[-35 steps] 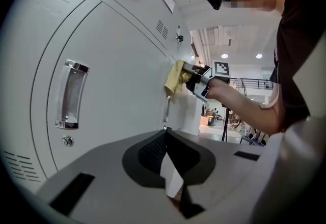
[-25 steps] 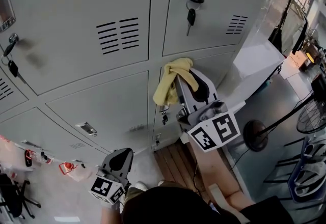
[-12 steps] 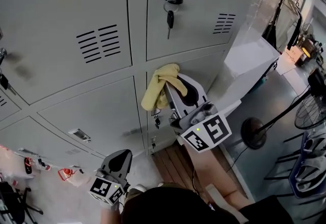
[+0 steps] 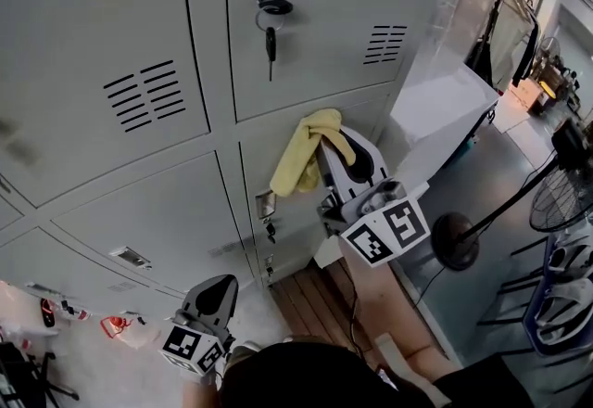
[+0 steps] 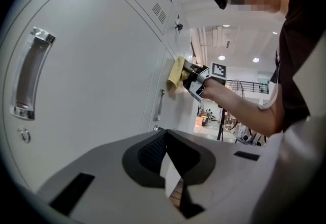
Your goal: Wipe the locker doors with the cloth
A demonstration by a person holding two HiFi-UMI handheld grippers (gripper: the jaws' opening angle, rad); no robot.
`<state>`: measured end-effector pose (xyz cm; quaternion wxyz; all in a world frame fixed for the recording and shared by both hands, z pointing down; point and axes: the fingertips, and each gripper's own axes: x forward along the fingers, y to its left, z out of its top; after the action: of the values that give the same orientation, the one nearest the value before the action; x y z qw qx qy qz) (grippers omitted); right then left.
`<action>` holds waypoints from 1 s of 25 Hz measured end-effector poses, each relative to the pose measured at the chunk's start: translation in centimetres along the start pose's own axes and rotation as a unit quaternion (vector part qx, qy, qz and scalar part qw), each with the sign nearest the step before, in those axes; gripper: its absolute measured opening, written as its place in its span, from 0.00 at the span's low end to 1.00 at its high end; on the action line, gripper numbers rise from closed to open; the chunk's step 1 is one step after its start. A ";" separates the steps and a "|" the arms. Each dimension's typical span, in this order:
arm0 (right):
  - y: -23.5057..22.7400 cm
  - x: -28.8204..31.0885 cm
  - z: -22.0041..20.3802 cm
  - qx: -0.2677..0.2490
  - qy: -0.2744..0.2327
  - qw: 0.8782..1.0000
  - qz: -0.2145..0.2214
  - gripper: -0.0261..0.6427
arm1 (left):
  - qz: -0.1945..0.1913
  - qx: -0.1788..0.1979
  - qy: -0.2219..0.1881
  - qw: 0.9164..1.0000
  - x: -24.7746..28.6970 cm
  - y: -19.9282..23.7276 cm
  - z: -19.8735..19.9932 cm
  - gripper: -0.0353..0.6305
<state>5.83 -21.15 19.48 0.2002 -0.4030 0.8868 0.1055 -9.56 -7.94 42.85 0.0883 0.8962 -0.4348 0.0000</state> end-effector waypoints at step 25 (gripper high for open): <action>-13.0 -4.9 -0.9 0.076 -0.010 0.990 -0.115 0.13 | -0.012 -0.023 0.020 0.999 3.5 -1.3 -0.9 0.06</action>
<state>18.41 -26.65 22.14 0.2500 -0.4850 0.8378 0.0180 -6.25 -9.75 43.80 0.1177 0.8987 -0.4224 0.0074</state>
